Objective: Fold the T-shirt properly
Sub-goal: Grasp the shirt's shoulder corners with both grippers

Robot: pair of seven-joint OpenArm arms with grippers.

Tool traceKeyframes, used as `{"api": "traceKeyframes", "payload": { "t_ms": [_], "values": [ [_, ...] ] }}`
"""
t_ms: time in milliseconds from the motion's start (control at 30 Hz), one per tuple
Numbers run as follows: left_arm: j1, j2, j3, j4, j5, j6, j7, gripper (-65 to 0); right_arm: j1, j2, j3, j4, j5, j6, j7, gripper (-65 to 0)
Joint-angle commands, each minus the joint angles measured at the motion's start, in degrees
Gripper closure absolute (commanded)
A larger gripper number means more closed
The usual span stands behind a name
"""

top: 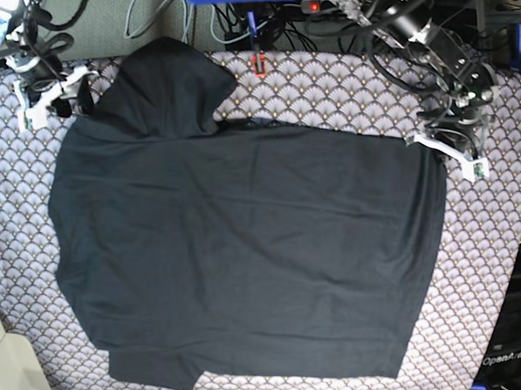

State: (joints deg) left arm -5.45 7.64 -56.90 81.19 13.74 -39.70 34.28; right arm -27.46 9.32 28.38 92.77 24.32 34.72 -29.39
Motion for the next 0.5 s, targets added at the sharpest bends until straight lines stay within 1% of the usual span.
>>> {"api": "traceKeyframes", "payload": {
  "t_ms": [0,100,233,367,467],
  "values": [
    [-0.57,-0.56,0.07,1.14,-0.42,-0.30,-0.74,0.0,0.17,0.48,0.23,1.07,0.87,0.49,1.12,-29.9],
    [-0.57,-0.65,0.07,1.05,-0.33,-0.30,-0.74,0.0,1.31,0.39,0.23,0.99,0.87,0.49,0.86,-29.9],
    [-0.57,-0.56,0.07,1.05,2.13,-0.30,-0.83,0.0,1.66,-0.66,0.23,0.90,0.96,0.49,0.86,-30.4],
    [-0.57,-0.65,0.07,1.05,2.22,-0.30,-0.83,0.0,1.84,-0.93,0.15,0.81,0.96,0.49,0.86,-30.4],
    [-0.66,-0.65,0.07,1.32,2.22,-0.30,-0.83,0.0,2.89,-2.16,0.15,-0.86,0.96,0.49,0.77,-30.2]
  ]
}}
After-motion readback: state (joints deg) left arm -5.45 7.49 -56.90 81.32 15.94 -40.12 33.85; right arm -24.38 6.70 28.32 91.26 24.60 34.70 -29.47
